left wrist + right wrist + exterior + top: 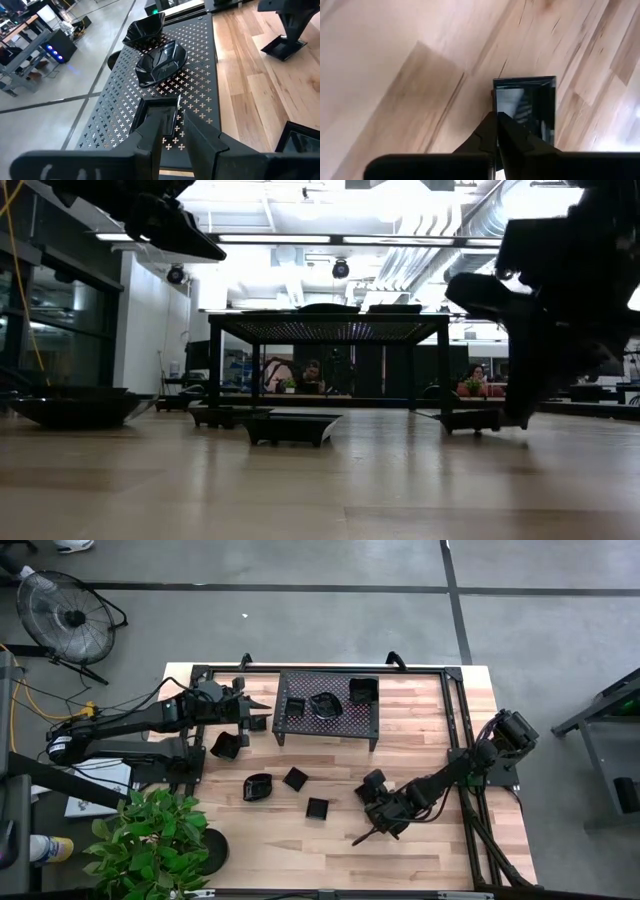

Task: Pick & Place Mini shaped plates
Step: Stack the square plate on the square plate on the shelf

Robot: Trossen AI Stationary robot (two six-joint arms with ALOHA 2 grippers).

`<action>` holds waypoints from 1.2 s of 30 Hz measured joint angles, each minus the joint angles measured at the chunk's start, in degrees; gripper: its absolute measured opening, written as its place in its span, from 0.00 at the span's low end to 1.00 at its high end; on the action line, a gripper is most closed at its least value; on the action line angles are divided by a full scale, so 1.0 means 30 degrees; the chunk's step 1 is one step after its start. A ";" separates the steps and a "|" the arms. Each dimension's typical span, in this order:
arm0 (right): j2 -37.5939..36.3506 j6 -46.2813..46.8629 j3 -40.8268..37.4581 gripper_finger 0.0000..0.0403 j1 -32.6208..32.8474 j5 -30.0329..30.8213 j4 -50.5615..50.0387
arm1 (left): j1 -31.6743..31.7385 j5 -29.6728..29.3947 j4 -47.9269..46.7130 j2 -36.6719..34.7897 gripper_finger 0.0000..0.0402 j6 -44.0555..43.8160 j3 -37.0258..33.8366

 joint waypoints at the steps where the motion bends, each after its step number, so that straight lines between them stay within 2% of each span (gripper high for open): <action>1: 0.0000 0.0000 0.0161 0.00 0.0000 -0.0030 -0.0046 | 0.0000 0.0000 -0.0020 0.0007 0.19 0.0000 0.0000; 9: 0.0000 -0.0732 0.2221 0.00 0.0000 0.0019 -0.1679 | 0.0000 0.0015 -0.0261 0.0007 0.19 0.0000 0.0000; 12: 0.0000 -0.1497 0.3350 0.00 0.0000 0.0614 -0.2660 | 0.0007 0.0223 -0.0362 0.0007 0.19 0.0007 -0.0007; 21: 0.0000 -0.5015 0.7046 0.00 -0.0324 0.1970 -0.3634 | 0.0000 0.4790 -0.0435 0.0014 0.19 0.0994 -0.0007; 24: 0.0007 -0.6370 0.7978 0.00 -0.0449 0.2537 -0.3617 | 0.0000 0.5665 -0.0421 0.0007 0.19 -0.1166 -0.0007; 27: 0.0007 -0.7673 0.8733 0.00 -0.0688 0.2866 -0.3524 | 0.0006 0.5727 -0.0255 0.0012 0.19 -0.4724 -0.0007; 31: 0.0007 -0.9429 0.9139 0.00 -0.1187 0.2877 -0.2671 | 0.0006 0.5662 -0.0281 0.0048 0.19 -0.7378 -0.0007; 33: 0.0007 -1.0344 0.9131 0.00 -0.1415 0.2852 -0.2004 | 0.0006 0.6041 -0.0291 0.0266 0.19 -0.6945 -0.0007; 36: 0.0015 -1.1413 0.9131 0.00 -0.1750 0.2433 -0.1134 | 0.0000 0.7762 -0.0348 0.0675 0.19 -0.4068 -0.0022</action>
